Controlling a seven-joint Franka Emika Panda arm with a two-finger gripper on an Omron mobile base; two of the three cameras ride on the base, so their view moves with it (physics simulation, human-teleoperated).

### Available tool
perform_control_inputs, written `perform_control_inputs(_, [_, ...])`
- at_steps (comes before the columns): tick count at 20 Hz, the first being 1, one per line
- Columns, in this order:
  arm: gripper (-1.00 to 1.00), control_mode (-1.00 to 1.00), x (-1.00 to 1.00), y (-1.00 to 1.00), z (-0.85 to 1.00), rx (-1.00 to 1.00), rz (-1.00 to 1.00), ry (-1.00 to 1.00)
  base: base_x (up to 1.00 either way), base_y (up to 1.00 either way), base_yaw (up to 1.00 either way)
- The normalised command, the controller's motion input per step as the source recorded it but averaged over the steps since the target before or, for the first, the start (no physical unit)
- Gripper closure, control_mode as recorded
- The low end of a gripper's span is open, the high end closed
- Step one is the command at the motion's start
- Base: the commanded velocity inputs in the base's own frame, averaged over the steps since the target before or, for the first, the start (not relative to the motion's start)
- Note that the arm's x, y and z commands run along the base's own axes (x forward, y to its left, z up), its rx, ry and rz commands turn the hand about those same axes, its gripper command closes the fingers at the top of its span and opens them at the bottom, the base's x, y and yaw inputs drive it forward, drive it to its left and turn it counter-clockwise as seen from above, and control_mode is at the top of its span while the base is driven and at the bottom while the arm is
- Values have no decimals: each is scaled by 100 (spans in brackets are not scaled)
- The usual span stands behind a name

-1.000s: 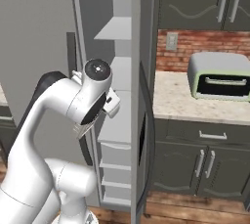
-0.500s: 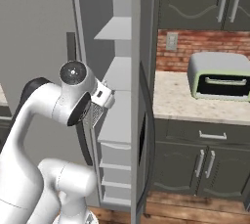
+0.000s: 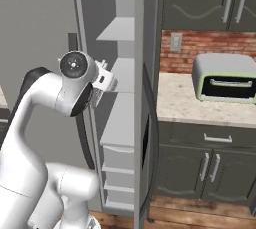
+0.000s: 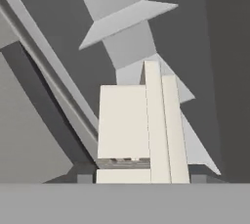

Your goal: The ice cube tray has been filled with water. Take the tray and place it in the freezer to make ice. Close the freezer door after placing the tray.

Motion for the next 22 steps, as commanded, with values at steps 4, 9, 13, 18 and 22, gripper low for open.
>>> perform_control_inputs(4, [100,-100,0,0,46,-22,40,-5,0,0,0])
perform_control_inputs(9, [100,-100,0,11,21,-52,23,-1,0,0,0])
perform_control_inputs(13, [100,-100,0,28,0,-70,5,-11,0,0,0])
perform_control_inputs(18, [100,-100,-29,12,0,-69,3,-38,0,0,0])
perform_control_inputs(22, [100,-100,-25,0,5,-32,20,-25,0,0,0])
